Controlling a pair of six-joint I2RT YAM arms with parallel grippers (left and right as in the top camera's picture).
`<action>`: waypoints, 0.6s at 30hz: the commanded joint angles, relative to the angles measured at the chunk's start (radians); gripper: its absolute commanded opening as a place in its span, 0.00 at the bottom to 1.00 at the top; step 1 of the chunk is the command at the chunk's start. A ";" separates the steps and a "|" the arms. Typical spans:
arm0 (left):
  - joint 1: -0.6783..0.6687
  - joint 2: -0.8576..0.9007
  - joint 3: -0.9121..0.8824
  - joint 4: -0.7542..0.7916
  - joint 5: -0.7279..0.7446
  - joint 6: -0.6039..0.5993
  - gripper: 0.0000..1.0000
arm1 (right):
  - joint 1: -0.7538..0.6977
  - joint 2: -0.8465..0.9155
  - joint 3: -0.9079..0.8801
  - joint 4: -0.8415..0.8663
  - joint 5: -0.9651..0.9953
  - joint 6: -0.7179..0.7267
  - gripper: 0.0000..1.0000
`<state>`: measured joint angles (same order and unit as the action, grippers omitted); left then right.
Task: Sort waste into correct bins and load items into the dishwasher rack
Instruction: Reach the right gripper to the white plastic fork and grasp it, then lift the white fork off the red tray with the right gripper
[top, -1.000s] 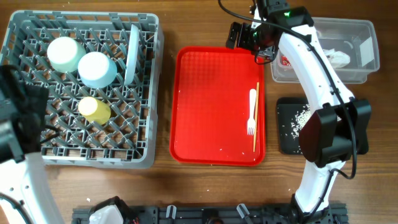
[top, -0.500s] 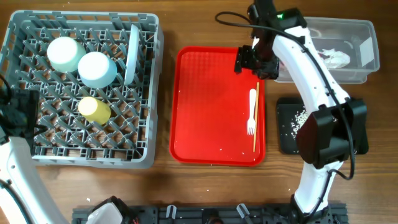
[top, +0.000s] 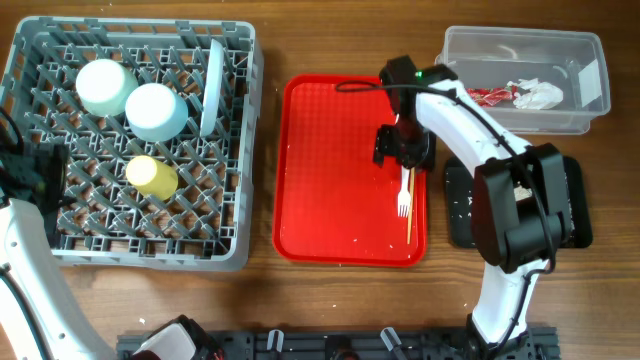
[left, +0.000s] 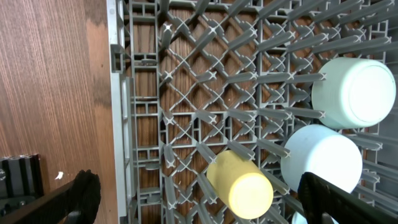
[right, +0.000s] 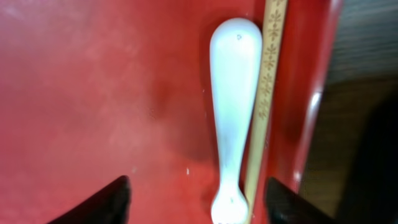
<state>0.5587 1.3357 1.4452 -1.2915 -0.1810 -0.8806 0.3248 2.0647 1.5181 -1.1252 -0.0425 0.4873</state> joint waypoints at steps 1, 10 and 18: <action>0.007 0.005 0.000 0.000 0.005 0.006 1.00 | 0.005 0.013 -0.076 0.065 0.020 0.010 0.62; 0.007 0.005 0.000 0.000 0.005 0.006 1.00 | 0.005 0.013 -0.120 0.142 -0.036 -0.012 0.46; 0.007 0.005 0.000 0.000 0.005 0.006 1.00 | 0.005 0.013 -0.120 0.137 -0.037 0.001 0.35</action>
<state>0.5587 1.3373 1.4452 -1.2915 -0.1810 -0.8806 0.3248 2.0644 1.4090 -0.9928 -0.0589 0.4816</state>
